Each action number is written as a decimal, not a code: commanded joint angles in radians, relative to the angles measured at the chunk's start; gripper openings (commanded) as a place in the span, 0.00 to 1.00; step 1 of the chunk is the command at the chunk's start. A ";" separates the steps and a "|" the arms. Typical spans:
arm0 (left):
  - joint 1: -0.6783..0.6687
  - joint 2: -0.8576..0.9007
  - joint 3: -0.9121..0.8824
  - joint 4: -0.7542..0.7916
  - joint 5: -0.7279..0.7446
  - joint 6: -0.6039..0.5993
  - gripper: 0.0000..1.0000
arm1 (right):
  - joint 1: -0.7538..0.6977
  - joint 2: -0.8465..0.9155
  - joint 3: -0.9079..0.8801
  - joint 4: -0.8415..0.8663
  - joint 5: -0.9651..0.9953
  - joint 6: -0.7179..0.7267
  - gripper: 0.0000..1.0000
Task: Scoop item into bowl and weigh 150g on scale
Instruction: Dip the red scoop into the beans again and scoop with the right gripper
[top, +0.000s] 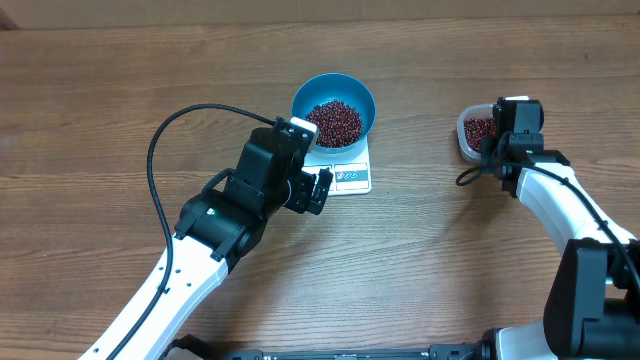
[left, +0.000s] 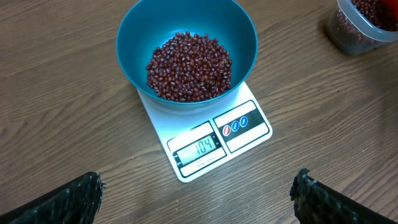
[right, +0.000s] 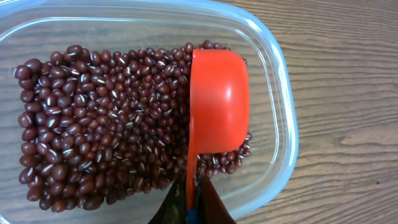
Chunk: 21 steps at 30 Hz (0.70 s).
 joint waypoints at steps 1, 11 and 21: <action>0.000 0.004 -0.001 0.003 0.012 0.012 1.00 | -0.007 0.039 -0.002 -0.014 -0.071 0.000 0.04; 0.000 0.004 -0.001 0.003 0.012 0.012 1.00 | -0.007 0.039 -0.002 -0.005 -0.169 -0.001 0.04; 0.000 0.004 -0.001 0.003 0.012 0.012 1.00 | -0.008 0.039 -0.002 -0.004 -0.250 -0.027 0.04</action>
